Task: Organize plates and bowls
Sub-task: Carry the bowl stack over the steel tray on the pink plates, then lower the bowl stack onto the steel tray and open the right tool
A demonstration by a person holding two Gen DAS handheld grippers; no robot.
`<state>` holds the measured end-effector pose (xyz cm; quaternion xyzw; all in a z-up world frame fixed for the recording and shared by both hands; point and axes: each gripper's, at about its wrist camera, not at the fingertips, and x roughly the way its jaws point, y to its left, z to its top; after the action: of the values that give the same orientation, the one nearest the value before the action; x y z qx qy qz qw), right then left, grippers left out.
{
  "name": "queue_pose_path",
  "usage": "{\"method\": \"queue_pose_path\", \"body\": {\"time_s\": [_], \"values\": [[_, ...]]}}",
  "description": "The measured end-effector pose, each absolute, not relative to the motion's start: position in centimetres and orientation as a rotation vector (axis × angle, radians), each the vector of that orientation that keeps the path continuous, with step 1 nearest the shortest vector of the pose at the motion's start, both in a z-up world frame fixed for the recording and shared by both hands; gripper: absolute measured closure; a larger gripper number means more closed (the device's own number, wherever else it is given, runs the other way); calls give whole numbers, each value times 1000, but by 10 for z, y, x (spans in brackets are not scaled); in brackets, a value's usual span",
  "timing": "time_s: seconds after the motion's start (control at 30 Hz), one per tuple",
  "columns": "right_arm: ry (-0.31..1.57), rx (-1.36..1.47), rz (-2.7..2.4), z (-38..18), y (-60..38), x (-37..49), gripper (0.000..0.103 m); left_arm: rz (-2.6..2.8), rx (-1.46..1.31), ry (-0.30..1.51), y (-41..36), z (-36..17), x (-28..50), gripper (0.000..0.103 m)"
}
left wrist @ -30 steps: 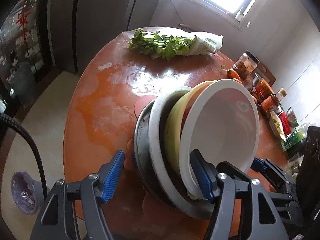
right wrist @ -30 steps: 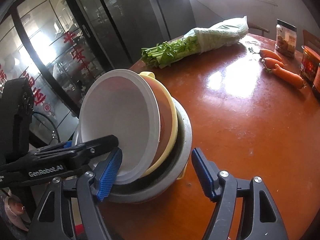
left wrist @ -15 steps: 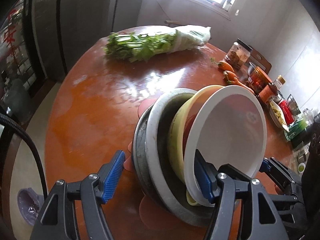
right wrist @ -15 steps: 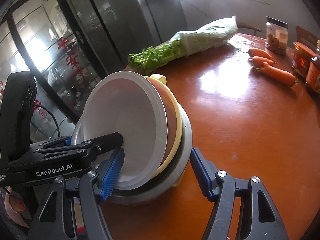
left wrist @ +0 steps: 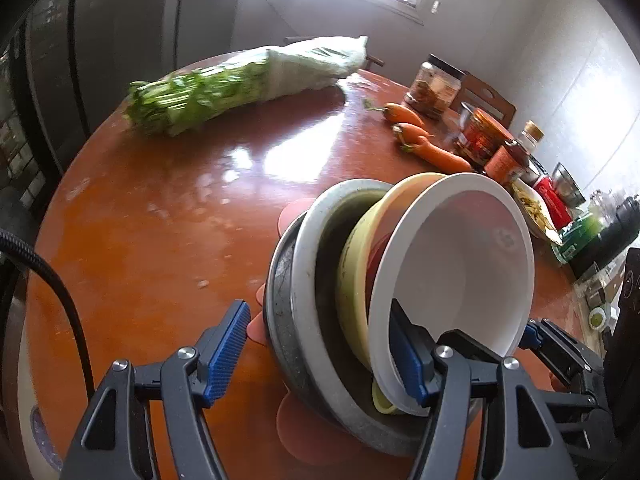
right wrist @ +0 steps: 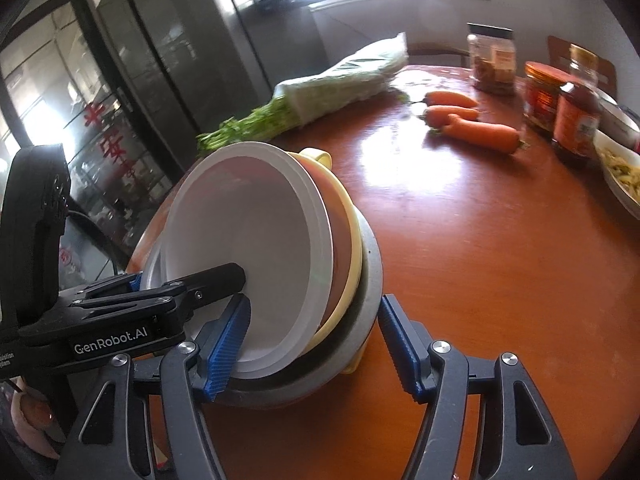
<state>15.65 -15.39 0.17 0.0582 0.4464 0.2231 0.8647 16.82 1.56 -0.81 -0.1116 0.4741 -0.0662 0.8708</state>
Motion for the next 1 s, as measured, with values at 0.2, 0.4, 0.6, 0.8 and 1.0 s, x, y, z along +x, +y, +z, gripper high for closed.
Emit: {"method": "queue_pose_path", "body": {"time_s": [0.2,0.4,0.6,0.8,1.0], "values": [[927,140,423,2,-179,156,35,-170,-208,991,-11,-9,174,36],[924,165,385,3,-204,151,35,-204,-195,994,-35,-9,178,36],[919,181,351,4,-223,148,35,-222,-179,993,-53,-9,182,36],[913,190,320,6,-235,147,35,-233,-158,992,-66,-9,185,35],[910,195,318,7,-236,146,35,-225,-146,986,-66,-9,185,35]]}}
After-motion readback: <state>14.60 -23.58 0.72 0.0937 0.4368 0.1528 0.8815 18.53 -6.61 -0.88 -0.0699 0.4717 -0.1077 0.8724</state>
